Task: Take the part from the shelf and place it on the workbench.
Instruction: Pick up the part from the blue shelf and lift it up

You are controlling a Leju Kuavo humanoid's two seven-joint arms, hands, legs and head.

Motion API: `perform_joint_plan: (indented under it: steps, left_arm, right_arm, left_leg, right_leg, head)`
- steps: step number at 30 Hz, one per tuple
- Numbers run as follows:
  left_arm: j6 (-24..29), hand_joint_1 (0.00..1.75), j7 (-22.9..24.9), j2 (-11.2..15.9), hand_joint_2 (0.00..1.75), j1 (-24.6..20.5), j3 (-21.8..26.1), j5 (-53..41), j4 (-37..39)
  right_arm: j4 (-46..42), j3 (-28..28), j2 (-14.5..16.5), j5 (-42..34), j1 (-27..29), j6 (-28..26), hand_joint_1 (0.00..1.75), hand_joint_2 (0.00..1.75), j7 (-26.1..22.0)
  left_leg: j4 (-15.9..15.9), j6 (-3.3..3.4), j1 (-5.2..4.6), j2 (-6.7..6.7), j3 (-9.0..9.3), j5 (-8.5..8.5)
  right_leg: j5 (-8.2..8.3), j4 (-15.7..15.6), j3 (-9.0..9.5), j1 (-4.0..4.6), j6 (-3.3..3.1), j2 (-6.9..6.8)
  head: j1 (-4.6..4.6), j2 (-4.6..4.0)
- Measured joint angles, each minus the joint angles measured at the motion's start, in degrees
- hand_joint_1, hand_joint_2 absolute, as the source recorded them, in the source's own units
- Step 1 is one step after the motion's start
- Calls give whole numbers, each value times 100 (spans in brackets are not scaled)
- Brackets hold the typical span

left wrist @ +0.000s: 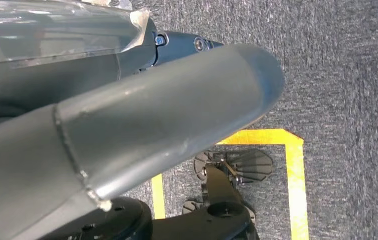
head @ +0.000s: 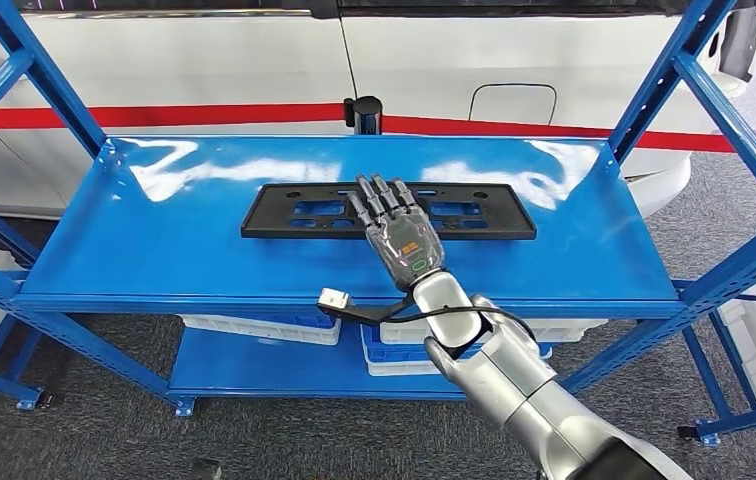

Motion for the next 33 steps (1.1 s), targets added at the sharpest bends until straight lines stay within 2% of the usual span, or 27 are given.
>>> perform_joint_plan:
  steps: [8,16,26,27,30,31,33]
  left_arm:
    - [-10,0,64,-19,0,2,3,14,0]
    - [-97,0,192,-44,0,-58,3,-49,0]
    - [-160,0,196,-130,0,-158,4,-62,0]
    - [-166,0,196,-133,0,-162,4,-62,0]
    - [-182,0,197,-138,0,-168,4,-62,0]
    - [-187,0,198,-140,0,-170,4,-62,0]
    - [-196,0,216,-145,0,-175,4,-64,0]
  right_arm:
    - [560,-136,253,147,-61,97,0,175,239]
    - [1171,-600,302,145,-222,109,0,175,568]
    - [1627,-1162,642,145,-529,401,0,175,823]
    - [1652,-1191,661,145,-542,402,10,175,826]
    - [1715,-1264,702,143,-563,397,119,175,852]
    - [1731,-1302,715,142,-566,394,147,175,868]
    - [1757,-1410,741,142,-575,389,157,175,889]
  left_leg:
    - [0,0,0,-1,0,0]
    - [0,1,-1,-1,2,0]
    - [1,1,-1,1,4,1]
    - [1,1,-1,1,4,1]
    - [1,0,-1,1,4,0]
    - [1,0,-1,1,4,0]
    - [1,0,-1,1,4,0]
  right_leg:
    - [-1,0,-1,0,-1,-1]
    - [1,0,3,-4,1,-1]
    - [2,0,5,-3,3,0]
    - [2,0,4,-3,3,0]
    - [1,0,3,-3,2,0]
    - [1,0,2,-2,1,0]
    - [1,0,2,-2,1,0]
  head:
    - [0,0]
    - [1,0]
    - [0,0]
    - [-1,0]
    - [-1,0]
    - [-1,0]
    - [-1,0]
